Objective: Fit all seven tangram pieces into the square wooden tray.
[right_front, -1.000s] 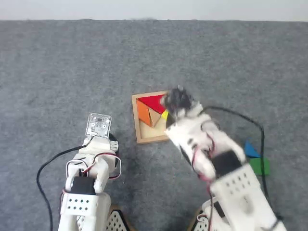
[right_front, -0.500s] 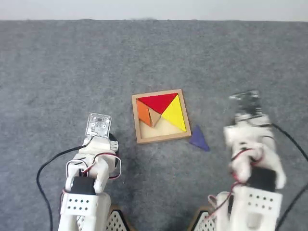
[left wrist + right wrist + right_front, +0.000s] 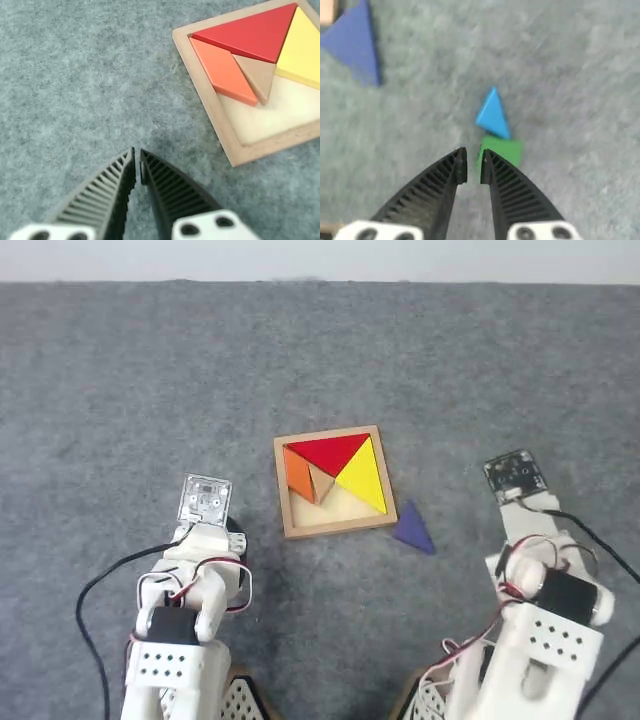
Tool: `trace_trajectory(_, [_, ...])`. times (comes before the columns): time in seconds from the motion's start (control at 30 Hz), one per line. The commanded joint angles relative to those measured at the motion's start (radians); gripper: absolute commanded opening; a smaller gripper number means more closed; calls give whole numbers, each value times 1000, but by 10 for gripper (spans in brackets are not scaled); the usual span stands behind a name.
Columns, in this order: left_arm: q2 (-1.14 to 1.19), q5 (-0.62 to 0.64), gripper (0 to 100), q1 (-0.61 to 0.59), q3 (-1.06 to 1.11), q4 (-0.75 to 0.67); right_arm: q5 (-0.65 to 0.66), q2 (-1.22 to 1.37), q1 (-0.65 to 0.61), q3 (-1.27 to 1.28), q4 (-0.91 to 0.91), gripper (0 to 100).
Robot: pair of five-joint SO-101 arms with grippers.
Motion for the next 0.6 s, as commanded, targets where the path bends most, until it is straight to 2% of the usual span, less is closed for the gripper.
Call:
trace_trajectory(0.0, [-12, 6, 15, -5, -8, 2, 101, 22, 101, -51, 82, 74])
trace_trajectory(0.1, [-12, 6, 15, -5, -8, 2, 160, 82, 186, -37, 58, 74])
trace_trajectory(0.2, [-12, 6, 15, -5, -8, 2, 157, 171, 234, -43, -21, 74])
trace_trajectory(0.37, [-12, 6, 15, -5, -8, 2, 120, 326, 236, -54, -128, 74])
trace_trajectory(0.57, [-12, 6, 15, -5, -8, 2, 132, 483, 237, -141, -119, 101])
